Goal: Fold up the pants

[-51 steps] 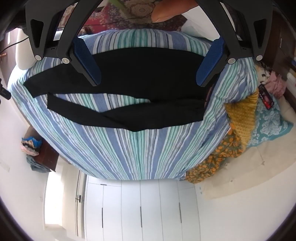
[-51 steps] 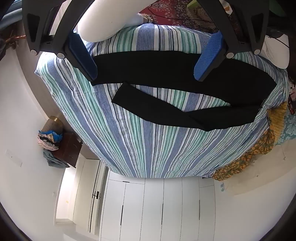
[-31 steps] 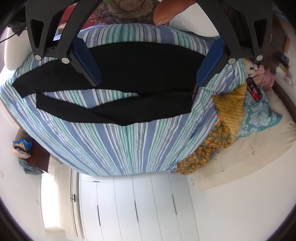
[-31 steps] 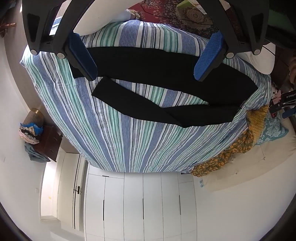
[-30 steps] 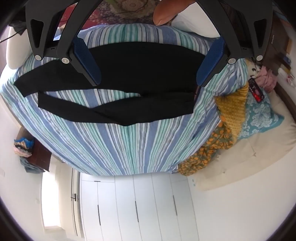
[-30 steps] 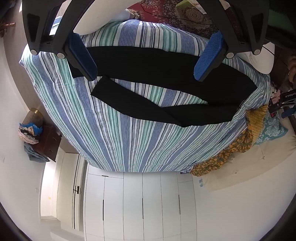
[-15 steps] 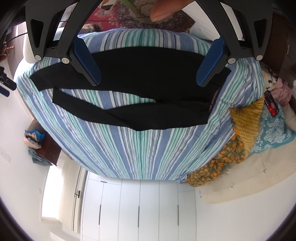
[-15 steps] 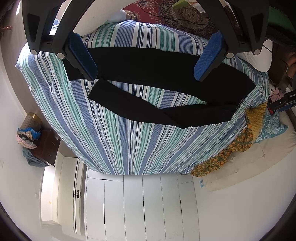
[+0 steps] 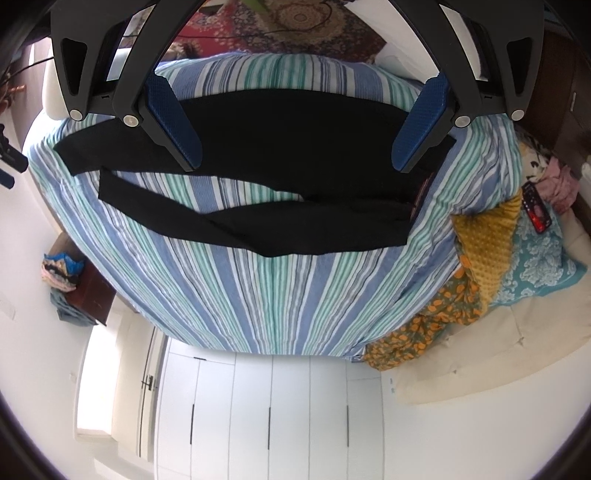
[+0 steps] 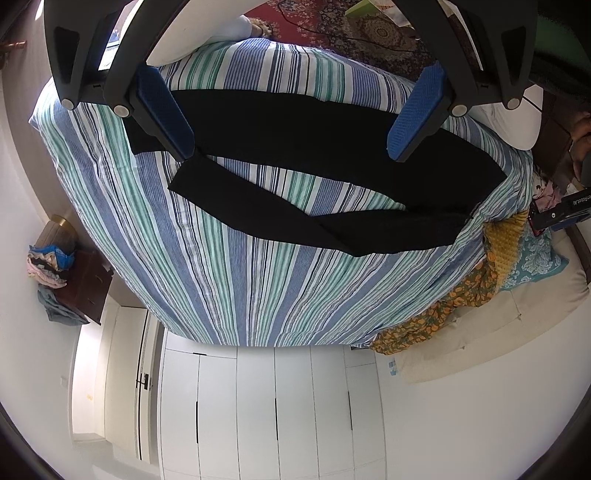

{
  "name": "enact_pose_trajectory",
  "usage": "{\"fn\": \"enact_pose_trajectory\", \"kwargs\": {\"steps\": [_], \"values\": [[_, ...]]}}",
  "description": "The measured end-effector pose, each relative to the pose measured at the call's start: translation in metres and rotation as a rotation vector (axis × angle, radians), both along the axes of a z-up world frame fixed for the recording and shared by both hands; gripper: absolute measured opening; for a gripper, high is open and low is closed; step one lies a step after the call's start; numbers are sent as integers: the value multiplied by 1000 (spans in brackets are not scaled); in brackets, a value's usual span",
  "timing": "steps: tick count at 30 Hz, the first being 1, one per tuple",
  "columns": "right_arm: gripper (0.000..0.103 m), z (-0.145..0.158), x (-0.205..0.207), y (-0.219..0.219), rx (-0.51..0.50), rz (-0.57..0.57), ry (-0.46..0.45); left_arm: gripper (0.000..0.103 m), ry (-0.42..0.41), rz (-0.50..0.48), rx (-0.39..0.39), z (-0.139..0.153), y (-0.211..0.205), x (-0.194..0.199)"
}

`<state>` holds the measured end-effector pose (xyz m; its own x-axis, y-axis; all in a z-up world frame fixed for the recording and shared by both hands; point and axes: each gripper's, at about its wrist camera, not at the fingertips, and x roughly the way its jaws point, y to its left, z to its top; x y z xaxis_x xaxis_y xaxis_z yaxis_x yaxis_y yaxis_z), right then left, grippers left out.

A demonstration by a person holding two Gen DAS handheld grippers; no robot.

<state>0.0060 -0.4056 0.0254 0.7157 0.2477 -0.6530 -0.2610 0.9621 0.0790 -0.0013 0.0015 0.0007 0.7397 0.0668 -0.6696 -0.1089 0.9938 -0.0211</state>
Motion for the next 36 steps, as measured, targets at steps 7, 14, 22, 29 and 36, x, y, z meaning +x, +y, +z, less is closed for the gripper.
{"fn": "enact_pose_trajectory", "kwargs": {"steps": [7, 14, 22, 29, 36], "values": [[103, -6, 3, 0, 1, -8, 19, 103, 6, -6, 11, -2, 1, 2], [103, -9, 5, -3, 7, -16, 26, 103, 18, -34, 34, -5, -5, 4], [103, -14, 6, -8, 12, -38, 37, 103, 41, -120, -16, -7, -11, 5], [103, -13, 5, -9, 11, -44, 30, 103, 45, -125, -63, -7, -10, 6], [103, -13, 5, -9, 9, -42, 32, 103, 41, -114, -65, -7, -8, 5]]}}
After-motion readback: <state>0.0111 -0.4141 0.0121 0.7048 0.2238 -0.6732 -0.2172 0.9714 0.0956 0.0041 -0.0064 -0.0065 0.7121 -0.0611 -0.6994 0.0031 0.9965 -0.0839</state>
